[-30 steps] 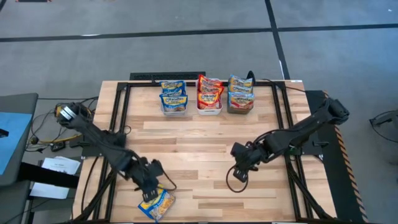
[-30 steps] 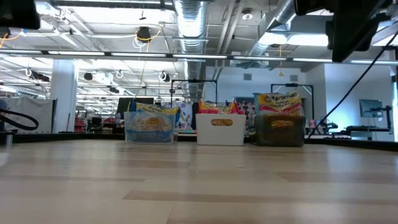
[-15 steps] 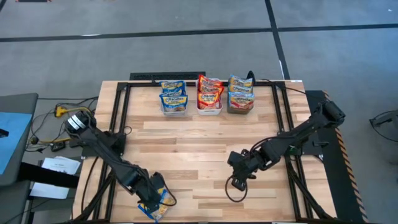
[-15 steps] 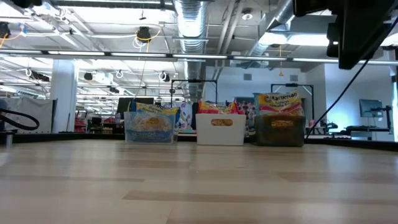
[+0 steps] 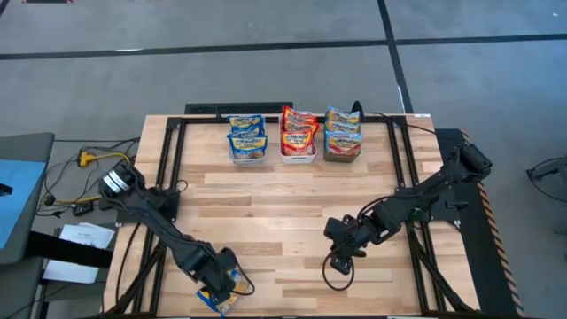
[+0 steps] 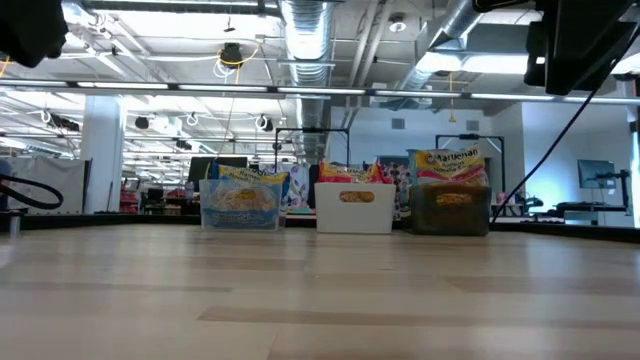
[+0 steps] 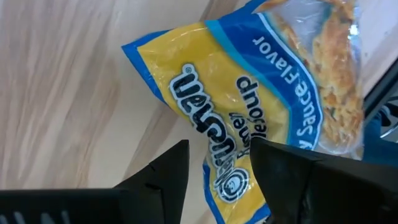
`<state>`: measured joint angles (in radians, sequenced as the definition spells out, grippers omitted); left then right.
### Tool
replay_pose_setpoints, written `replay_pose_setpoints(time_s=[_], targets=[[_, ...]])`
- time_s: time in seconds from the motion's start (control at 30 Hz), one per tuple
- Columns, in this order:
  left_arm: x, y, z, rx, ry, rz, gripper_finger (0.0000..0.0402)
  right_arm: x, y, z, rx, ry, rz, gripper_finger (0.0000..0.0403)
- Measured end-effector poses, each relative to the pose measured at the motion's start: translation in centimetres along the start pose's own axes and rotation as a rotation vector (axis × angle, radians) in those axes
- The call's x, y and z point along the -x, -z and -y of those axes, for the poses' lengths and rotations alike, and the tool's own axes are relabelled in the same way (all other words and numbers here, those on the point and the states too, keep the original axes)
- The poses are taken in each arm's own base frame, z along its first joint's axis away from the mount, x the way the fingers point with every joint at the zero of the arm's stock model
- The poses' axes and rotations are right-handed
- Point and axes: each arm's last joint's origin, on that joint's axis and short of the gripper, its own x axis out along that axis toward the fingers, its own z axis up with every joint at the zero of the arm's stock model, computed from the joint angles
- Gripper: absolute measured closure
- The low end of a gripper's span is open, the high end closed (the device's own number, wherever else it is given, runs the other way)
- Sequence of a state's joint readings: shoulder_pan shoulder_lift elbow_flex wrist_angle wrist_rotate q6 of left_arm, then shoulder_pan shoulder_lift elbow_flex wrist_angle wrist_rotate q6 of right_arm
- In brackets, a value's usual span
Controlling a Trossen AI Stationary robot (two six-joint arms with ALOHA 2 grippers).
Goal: Sort Maruchan noodles
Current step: Put the blue noodle pack into the transparent bin
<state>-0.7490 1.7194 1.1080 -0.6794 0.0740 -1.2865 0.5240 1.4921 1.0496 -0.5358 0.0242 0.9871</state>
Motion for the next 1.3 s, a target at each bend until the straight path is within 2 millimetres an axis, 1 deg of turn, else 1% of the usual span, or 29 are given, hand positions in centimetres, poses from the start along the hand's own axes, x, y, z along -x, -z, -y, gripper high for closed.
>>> replay_pose_setpoints(time_s=[0.13,0.27,0.37,0.5,0.73,0.77,0.9,0.97,1.1,1.3], targets=[[-0.7,-0.2,0.1,-0.001,-0.001,0.001,0.0244,0.0,0.0,0.0,0.0,0.0,0.0,0.0266],[-1.0,-0.5,0.9,-0.049,0.067,0.018,0.0244,0.0,0.0,0.0,0.0,0.001,0.0,0.0266],[-1.0,-0.7,1.4,-0.056,0.118,0.048,0.0253,0.0,0.0,0.0,0.0,0.001,0.0,0.0266],[-0.9,-0.9,1.6,-0.074,0.144,0.067,0.0288,0.0,0.0,0.0,0.0,0.001,0.001,0.0266],[-0.9,-1.1,1.6,-0.08,0.128,0.143,0.0385,0.0,-0.3,0.2,-0.009,0.006,0.007,0.0266],[-0.9,-1.1,1.7,-0.086,0.126,0.158,0.0393,0.0,-0.4,0.3,-0.012,0.008,0.01,0.0266],[-0.9,-1.6,1.5,-0.099,0.114,0.184,0.04,0.0,-0.6,0.4,-0.019,0.012,0.016,0.0266],[-0.8,-2.2,1.3,-0.104,0.106,0.2,0.0401,0.0,-0.8,0.6,-0.024,0.015,0.02,0.0266],[-0.6,-4.1,0.6,-0.132,0.094,0.224,0.0401,0.0,-1.6,1.0,0.002,0.018,0.04,0.0266],[-0.1,-7.8,-0.8,-0.191,0.106,0.237,0.0401,0.1,-3.4,1.6,0.076,-0.013,0.112,0.0266]])
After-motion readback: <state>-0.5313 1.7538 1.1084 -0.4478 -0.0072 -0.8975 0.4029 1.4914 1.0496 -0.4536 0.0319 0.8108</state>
